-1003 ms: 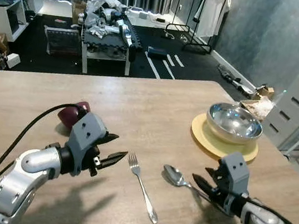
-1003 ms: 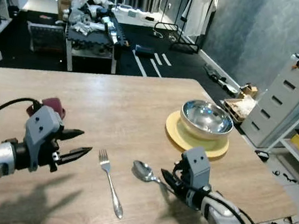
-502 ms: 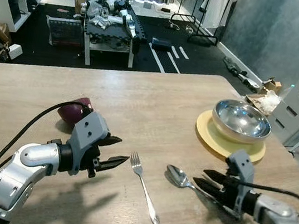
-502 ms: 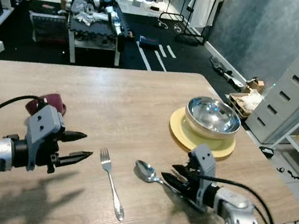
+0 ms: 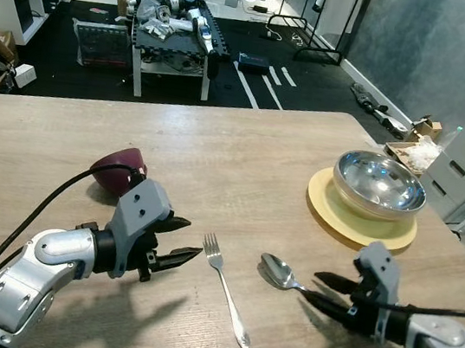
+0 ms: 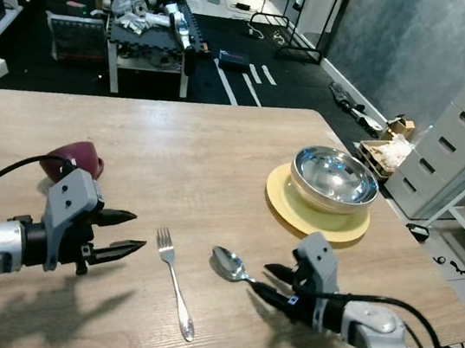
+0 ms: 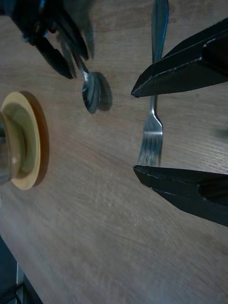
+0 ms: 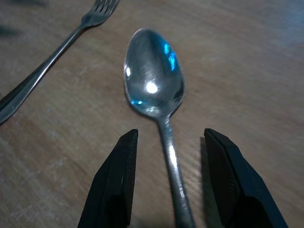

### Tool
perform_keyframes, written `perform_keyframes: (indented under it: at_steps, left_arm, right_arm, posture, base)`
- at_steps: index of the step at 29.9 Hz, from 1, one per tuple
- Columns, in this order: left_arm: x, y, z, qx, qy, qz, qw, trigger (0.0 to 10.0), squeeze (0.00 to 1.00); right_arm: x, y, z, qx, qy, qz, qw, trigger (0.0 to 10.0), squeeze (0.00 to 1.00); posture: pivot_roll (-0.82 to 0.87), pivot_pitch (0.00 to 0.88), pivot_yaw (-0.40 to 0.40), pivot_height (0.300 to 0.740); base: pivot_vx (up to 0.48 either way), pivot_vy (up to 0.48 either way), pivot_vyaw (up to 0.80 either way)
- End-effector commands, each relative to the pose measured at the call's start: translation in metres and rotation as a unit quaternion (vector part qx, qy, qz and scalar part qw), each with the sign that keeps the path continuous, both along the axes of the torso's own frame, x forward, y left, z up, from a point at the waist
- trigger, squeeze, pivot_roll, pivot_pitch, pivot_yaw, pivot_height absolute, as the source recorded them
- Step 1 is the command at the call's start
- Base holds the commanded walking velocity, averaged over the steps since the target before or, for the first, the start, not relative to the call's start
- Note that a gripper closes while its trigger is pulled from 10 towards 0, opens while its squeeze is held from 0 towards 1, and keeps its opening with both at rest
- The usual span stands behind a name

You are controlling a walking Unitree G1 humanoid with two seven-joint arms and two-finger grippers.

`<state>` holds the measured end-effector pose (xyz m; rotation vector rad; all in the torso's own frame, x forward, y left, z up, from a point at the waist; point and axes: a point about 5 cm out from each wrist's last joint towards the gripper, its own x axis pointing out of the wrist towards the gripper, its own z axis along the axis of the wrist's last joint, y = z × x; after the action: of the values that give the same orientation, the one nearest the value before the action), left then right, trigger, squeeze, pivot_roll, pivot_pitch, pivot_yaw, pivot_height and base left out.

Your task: Setting the table

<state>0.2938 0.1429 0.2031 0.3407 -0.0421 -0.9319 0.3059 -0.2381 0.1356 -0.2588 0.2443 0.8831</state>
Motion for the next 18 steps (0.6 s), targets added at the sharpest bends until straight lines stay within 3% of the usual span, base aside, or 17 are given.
perform_keyframes:
  at_steps: [1,4,10,11,12,14,18]
  left_arm:
    - [-0.002,-0.004,-0.001,-0.003,0.025,-0.022,0.999,10.0,0.0]
    - [-0.012,-0.006,-0.001,0.014,0.059,-0.087,0.994,10.0,0.0]
    - [-0.027,0.001,-0.01,0.057,0.094,-0.145,0.983,10.0,0.0]
    - [-0.028,0.004,-0.013,0.064,0.099,-0.144,0.982,10.0,0.0]
    - [-0.029,0.005,-0.013,0.065,0.102,-0.143,0.982,10.0,0.0]
    - [-0.029,0.006,-0.014,0.066,0.104,-0.142,0.982,10.0,0.0]
    - [-0.03,0.008,-0.015,0.068,0.108,-0.136,0.982,10.0,0.0]
  right_arm:
    - [-0.005,0.003,-0.007,-0.021,0.006,0.019,1.0,10.0,0.0]
    - [-0.006,0.003,-0.013,-0.041,0.005,0.017,0.999,10.0,0.0]
    - [-0.004,0.003,-0.016,-0.052,0.0,0.004,0.999,10.0,0.0]
    - [-0.004,0.003,-0.019,-0.057,0.004,0.001,0.998,4.7,0.0]
    - [-0.005,0.003,-0.02,-0.057,0.007,0.002,0.998,2.2,0.0]
    - [-0.006,0.003,-0.022,-0.059,0.016,0.004,0.998,0.0,0.0]
    - [-0.009,0.001,-0.031,-0.069,0.042,0.013,0.997,0.0,0.0]
  posture:
    - [0.14,0.114,0.058,0.74]
    - [0.14,0.112,0.06,0.74]
    - [0.14,0.112,0.063,0.74]
    - [0.14,0.109,0.068,0.74]
    - [0.14,0.109,0.068,0.74]
    - [0.15,0.107,0.066,0.74]
    - [0.15,0.104,0.059,0.74]
  base:
    - [0.0,0.0,0.0]
    - [0.0,0.0,0.0]
    - [0.0,0.0,0.0]
    - [0.0,0.0,0.0]
    - [0.0,0.0,0.0]
    - [0.0,0.0,0.0]
    - [0.0,0.0,0.0]
